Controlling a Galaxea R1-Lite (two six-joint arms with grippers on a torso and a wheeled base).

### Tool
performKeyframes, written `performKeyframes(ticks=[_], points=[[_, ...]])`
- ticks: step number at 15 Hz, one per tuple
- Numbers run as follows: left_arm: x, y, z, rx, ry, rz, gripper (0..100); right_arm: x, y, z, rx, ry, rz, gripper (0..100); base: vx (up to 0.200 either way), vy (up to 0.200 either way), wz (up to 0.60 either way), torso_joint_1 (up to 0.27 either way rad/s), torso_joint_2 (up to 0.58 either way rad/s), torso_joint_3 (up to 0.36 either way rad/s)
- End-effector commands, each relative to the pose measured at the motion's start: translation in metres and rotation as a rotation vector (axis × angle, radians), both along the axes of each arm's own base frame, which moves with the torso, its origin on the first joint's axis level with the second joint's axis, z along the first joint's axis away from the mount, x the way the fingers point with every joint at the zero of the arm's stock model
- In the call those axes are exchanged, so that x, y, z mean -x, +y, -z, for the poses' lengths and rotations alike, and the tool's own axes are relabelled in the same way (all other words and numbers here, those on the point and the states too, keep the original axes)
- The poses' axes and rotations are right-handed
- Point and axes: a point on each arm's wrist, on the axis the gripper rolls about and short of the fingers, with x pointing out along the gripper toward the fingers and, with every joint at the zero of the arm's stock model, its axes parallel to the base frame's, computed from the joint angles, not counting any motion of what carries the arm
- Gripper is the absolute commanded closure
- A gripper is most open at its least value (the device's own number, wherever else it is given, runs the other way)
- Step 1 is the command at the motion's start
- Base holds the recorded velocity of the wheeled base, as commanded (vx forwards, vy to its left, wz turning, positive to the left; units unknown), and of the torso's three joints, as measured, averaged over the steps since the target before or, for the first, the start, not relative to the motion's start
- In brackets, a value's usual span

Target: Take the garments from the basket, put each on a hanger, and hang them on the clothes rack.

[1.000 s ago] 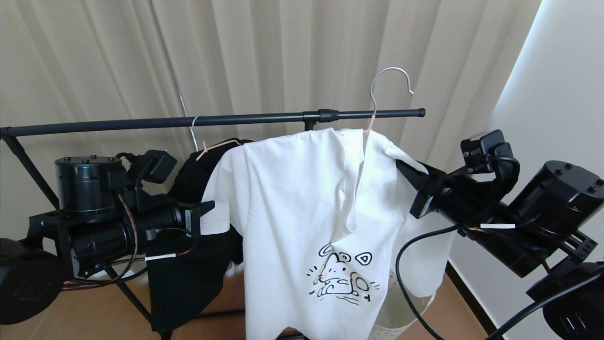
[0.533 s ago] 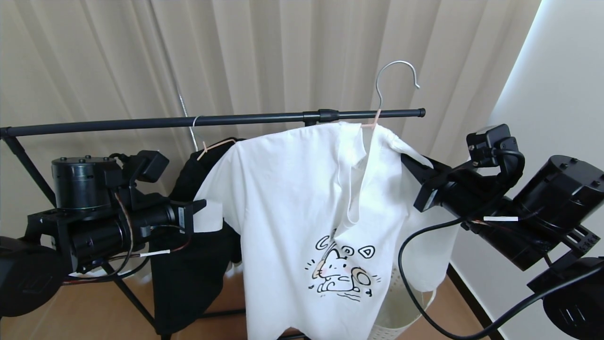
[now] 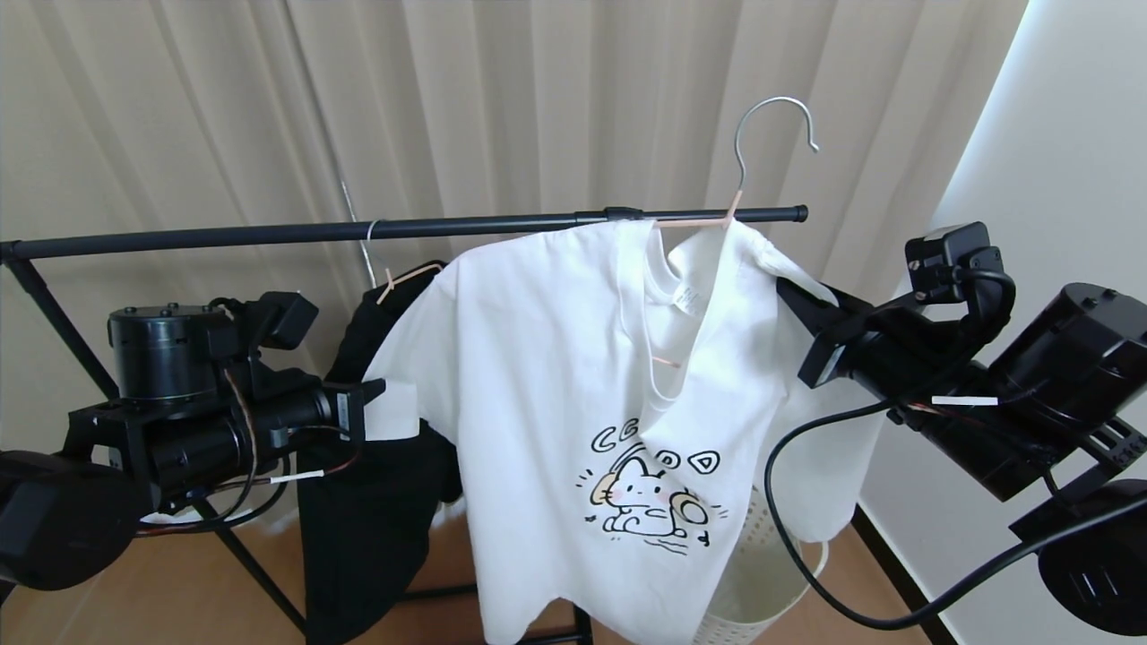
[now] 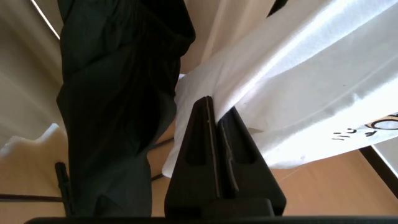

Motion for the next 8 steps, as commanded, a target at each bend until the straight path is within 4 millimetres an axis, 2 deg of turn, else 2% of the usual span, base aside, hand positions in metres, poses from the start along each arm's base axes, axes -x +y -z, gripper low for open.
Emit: performKeyframes(ticks=[1, 8], points=[[-0.0009, 0.0022, 0.0008, 0.000, 0.003, -0.008, 100, 0.0002, -0.0009, -0.0019, -0.002, -0.007, 0.003, 100, 0.000, 0.000, 0.00, 0.000, 0.00, 0.000], [-0.0004, 0.0032, 0.0018, -0.001, 0.006, -0.011, 100, -0.0013, -0.0051, -0.0045, -0.006, -0.015, 0.018, 100, 0.000, 0.000, 0.00, 0.000, 0.00, 0.000]])
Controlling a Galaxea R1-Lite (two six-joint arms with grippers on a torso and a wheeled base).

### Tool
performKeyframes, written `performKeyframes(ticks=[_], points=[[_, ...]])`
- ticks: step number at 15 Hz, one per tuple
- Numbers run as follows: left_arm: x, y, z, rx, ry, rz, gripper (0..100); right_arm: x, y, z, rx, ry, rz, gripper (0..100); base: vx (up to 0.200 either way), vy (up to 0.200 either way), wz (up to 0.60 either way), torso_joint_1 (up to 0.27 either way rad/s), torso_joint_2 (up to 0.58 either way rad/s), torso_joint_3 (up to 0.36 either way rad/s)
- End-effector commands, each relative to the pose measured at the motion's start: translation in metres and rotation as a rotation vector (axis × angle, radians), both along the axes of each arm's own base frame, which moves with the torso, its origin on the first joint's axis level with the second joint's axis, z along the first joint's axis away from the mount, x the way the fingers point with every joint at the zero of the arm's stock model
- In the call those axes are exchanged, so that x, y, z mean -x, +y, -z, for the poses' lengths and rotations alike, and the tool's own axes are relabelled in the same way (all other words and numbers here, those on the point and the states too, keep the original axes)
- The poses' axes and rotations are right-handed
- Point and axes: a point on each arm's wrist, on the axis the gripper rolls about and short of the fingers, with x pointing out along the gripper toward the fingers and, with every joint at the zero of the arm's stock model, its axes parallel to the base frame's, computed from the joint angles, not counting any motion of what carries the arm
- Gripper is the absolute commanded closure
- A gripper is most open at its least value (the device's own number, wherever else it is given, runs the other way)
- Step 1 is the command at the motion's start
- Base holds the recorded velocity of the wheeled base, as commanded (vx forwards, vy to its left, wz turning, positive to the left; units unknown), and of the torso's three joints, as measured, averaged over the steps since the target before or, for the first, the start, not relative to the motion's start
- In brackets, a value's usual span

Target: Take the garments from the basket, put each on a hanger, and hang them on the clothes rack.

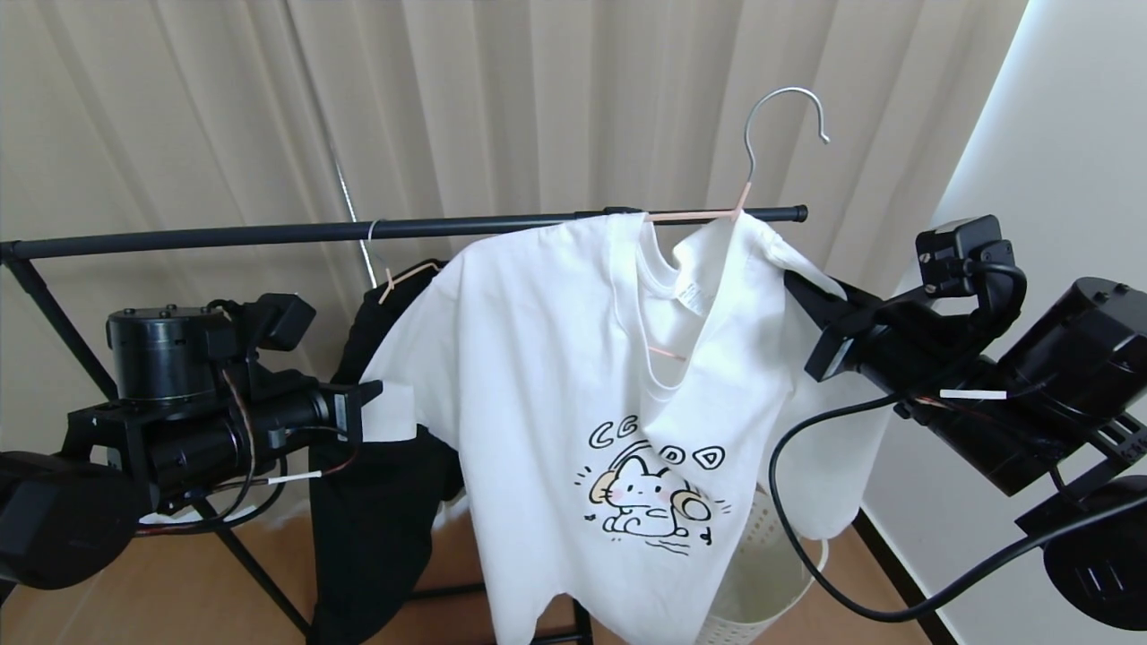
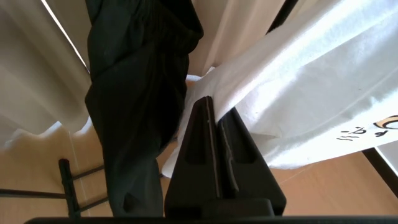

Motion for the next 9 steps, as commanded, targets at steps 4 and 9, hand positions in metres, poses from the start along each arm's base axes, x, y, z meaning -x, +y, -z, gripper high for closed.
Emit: performKeyframes(ticks=[4, 9], points=[[-0.0001, 0.0016, 0.0006, 0.000, 0.003, -0.006, 100, -0.0012, -0.0024, -0.0014, -0.002, -0.006, 0.009, 100, 0.000, 0.000, 0.00, 0.000, 0.00, 0.000], [0.0001, 0.0034, 0.0022, -0.001, 0.009, -0.012, 100, -0.0037, -0.0058, -0.0028, -0.004, -0.012, 0.021, 100, 0.000, 0.000, 0.00, 0.000, 0.00, 0.000]])
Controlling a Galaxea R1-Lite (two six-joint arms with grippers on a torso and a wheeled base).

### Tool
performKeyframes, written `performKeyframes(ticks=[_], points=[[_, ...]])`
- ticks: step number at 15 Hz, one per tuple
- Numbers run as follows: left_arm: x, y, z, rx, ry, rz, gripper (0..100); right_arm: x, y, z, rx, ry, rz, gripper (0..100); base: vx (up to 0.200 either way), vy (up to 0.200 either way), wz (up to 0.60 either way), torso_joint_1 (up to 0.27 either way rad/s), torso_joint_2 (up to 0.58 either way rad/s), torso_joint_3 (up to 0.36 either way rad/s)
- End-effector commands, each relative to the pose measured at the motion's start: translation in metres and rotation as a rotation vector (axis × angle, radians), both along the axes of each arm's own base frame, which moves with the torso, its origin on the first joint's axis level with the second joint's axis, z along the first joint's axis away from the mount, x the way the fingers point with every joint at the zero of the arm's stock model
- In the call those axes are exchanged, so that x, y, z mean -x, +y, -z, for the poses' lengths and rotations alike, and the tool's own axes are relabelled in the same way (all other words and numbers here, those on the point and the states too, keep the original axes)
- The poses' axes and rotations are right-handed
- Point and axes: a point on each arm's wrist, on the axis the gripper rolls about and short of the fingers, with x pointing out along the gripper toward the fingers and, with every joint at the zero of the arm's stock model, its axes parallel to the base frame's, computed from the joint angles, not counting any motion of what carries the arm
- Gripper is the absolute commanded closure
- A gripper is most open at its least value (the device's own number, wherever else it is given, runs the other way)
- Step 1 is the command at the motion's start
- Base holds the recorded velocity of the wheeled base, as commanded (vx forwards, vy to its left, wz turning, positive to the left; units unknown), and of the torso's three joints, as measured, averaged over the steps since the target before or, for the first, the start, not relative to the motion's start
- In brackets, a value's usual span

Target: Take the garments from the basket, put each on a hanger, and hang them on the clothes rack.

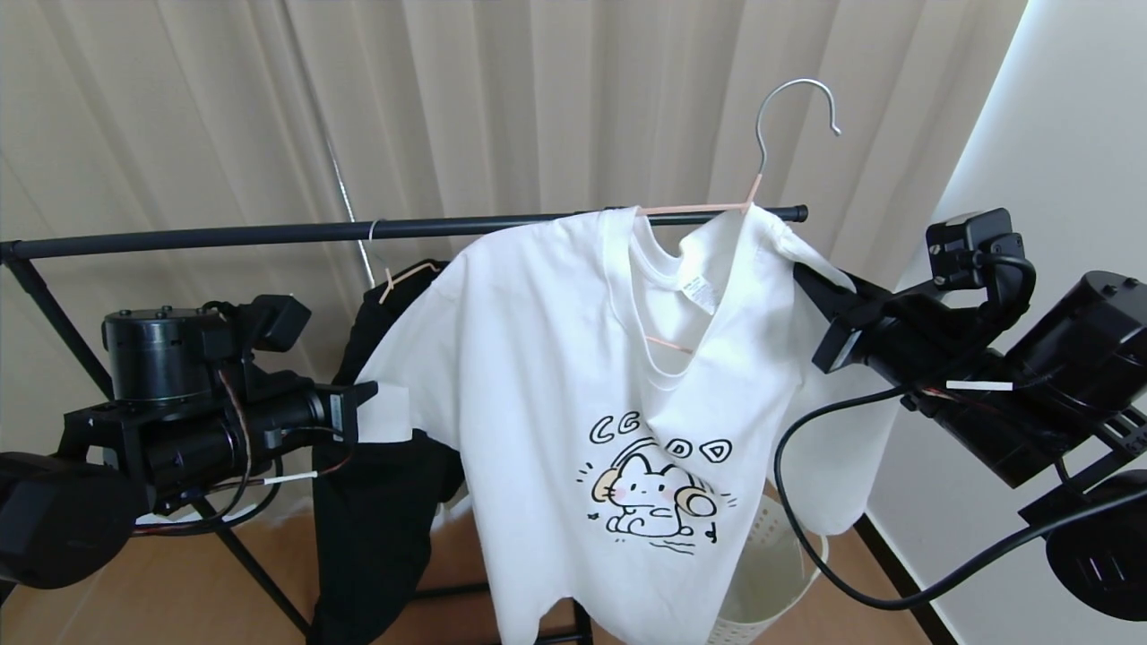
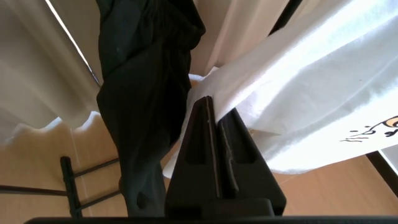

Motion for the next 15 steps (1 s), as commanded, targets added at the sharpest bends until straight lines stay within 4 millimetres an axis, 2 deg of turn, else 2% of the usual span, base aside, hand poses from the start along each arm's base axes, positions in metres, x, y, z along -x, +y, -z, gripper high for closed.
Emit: performKeyframes(ticks=[1, 14, 15], points=[[0.0001, -0.0002, 0.0009, 0.000, 0.003, 0.000, 100, -0.0005, -0.0001, 0.0004, 0.001, 0.001, 0.001, 100, 0.000, 0.000, 0.00, 0.000, 0.00, 0.000], [0.0004, -0.0006, 0.0028, -0.002, 0.009, 0.002, 100, -0.0015, -0.0026, -0.0008, 0.002, -0.005, -0.008, 100, 0.000, 0.000, 0.00, 0.000, 0.00, 0.000], [0.0009, -0.0005, 0.0035, -0.004, 0.011, 0.005, 0, -0.0018, -0.0025, -0.0003, 0.002, -0.003, -0.008, 100, 0.000, 0.000, 0.00, 0.000, 0.00, 0.000]])
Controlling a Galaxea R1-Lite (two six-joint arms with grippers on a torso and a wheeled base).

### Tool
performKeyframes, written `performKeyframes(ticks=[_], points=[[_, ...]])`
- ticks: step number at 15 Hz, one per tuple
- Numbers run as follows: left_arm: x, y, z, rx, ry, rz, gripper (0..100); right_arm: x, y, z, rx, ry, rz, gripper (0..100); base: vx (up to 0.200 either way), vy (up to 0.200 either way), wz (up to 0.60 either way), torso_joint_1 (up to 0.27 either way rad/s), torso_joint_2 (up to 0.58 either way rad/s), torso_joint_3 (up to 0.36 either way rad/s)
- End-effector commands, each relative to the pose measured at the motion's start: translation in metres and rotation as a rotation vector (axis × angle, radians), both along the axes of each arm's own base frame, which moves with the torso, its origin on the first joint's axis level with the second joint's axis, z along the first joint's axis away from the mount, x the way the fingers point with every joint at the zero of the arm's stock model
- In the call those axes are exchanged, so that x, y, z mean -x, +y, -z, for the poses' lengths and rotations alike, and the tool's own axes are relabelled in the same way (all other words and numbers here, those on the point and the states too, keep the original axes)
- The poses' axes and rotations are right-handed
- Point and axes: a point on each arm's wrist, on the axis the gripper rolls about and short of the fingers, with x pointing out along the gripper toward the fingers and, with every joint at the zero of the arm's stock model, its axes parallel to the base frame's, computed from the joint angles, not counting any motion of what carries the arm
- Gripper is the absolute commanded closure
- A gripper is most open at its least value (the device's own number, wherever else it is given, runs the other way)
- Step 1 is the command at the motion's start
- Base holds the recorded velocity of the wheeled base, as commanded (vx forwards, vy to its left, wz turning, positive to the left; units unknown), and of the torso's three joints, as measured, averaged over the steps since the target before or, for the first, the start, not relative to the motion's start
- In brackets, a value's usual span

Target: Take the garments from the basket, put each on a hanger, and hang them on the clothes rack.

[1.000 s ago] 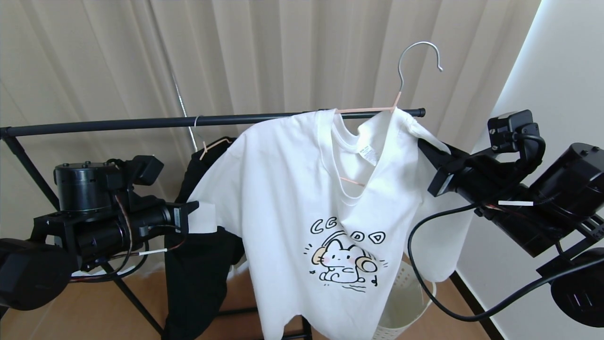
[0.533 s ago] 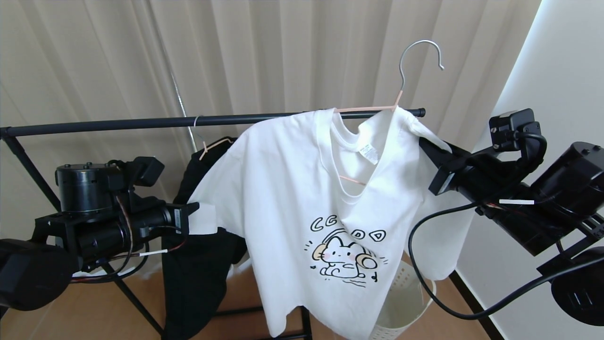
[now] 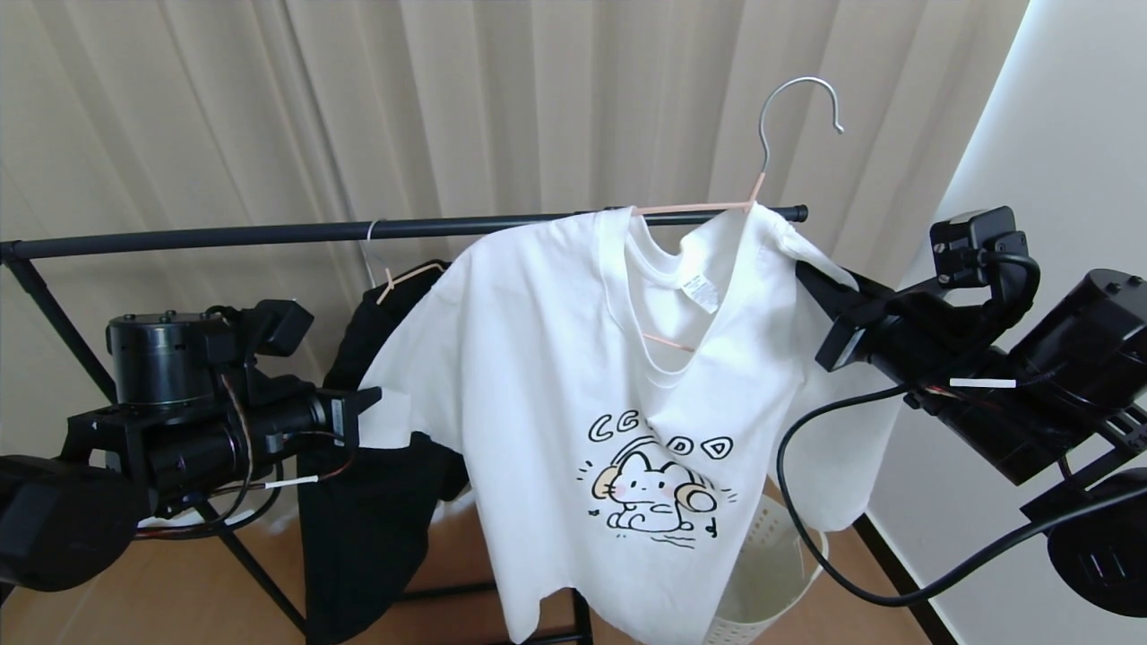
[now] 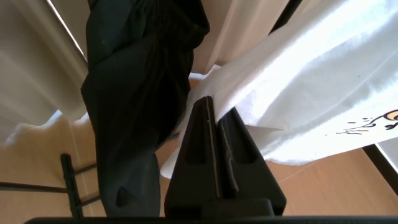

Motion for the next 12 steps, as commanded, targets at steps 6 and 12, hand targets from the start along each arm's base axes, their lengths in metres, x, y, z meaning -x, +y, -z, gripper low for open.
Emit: performKeyframes(ticks=[6, 12], points=[[0.001, 0.000, -0.001, 0.005, -0.001, 0.005, 0, -0.001, 0.001, 0.003, 0.004, 0.009, -0.001, 100, 0.000, 0.000, 0.00, 0.000, 0.00, 0.000], [0.025, 0.000, -0.036, 0.106, -0.092, 0.107, 0, -0.006, 0.004, 0.018, 0.022, 0.057, -0.008, 100, 0.000, 0.000, 0.00, 0.000, 0.00, 0.000]])
